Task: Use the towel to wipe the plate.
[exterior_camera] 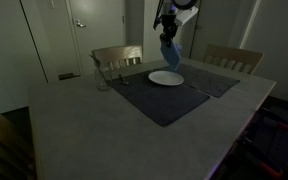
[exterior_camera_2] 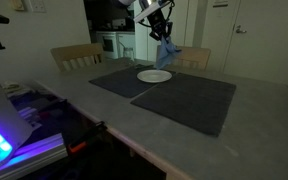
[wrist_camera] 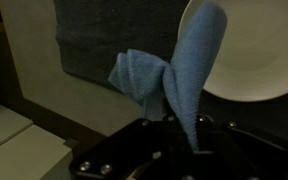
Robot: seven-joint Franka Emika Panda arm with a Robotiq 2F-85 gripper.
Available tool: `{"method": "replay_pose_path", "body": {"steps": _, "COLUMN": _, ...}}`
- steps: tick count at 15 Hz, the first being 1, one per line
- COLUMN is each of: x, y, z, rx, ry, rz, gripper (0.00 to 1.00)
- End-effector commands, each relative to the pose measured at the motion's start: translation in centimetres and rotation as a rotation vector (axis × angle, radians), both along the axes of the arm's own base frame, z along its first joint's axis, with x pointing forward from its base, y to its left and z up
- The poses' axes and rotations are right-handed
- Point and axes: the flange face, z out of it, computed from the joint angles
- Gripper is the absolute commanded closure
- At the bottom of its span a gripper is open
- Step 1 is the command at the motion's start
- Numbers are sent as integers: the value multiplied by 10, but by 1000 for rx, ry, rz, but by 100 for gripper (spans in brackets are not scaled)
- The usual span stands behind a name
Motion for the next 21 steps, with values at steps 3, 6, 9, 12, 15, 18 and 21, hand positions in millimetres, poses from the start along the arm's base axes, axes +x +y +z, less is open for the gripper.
{"method": "replay_pose_path", "body": {"steps": 3, "x": -25, "y": 11, "z": -31, "rx": -167, "ry": 6, "rz": 123, "gripper": 98}}
{"method": "replay_pose_path", "body": {"steps": 6, "x": -40, "y": 16, "z": -51, "rx": -237, "ry": 8, "rz": 153, "gripper": 98}}
{"method": "replay_pose_path", "body": {"steps": 9, "x": -52, "y": 22, "z": -69, "rx": -184, "ry": -24, "rz": 96, "gripper": 98}}
{"method": "replay_pose_path", "body": {"steps": 12, "x": -62, "y": 24, "z": -84, "rx": -96, "ry": -31, "rz": 11, "gripper": 98}}
{"method": "replay_pose_path", "body": {"steps": 15, "x": -70, "y": 25, "z": -95, "rx": -22, "ry": -49, "rz": -59, "gripper": 98}}
{"method": "replay_pose_path", "body": {"steps": 18, "x": -75, "y": 24, "z": -101, "rx": 31, "ry": -79, "rz": -120, "gripper": 98}}
{"method": "replay_pose_path", "body": {"steps": 21, "x": -80, "y": 29, "z": -107, "rx": 82, "ry": -99, "rz": -174, "gripper": 98}}
